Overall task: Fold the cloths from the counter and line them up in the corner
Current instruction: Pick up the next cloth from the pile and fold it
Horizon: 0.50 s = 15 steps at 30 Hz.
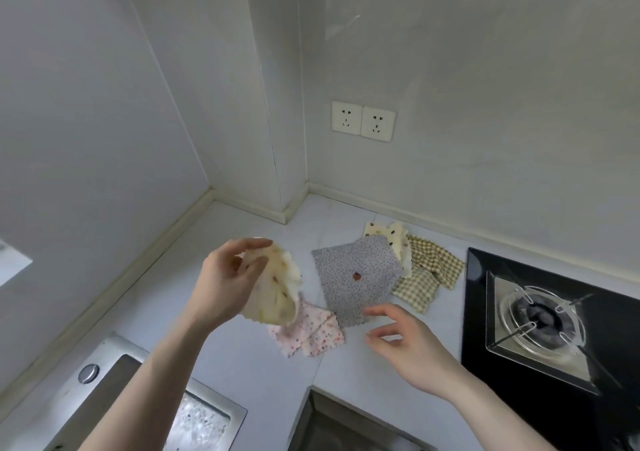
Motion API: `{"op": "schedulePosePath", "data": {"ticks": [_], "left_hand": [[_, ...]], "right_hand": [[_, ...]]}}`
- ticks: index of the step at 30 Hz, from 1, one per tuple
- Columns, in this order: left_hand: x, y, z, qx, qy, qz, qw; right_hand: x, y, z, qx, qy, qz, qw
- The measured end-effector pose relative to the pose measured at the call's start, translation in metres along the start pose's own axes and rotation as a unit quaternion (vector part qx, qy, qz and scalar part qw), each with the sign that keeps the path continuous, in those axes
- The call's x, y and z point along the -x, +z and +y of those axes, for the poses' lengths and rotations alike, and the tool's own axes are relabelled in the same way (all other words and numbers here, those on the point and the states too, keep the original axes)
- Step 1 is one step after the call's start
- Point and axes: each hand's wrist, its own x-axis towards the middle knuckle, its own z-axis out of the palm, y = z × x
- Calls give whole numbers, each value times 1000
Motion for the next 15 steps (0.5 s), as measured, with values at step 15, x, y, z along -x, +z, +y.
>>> {"op": "schedulePosePath", "data": {"ticks": [15], "left_hand": [[66, 71, 81, -49, 100, -265, 958]], "right_hand": [[40, -14, 11, -33, -46, 99, 994]]}}
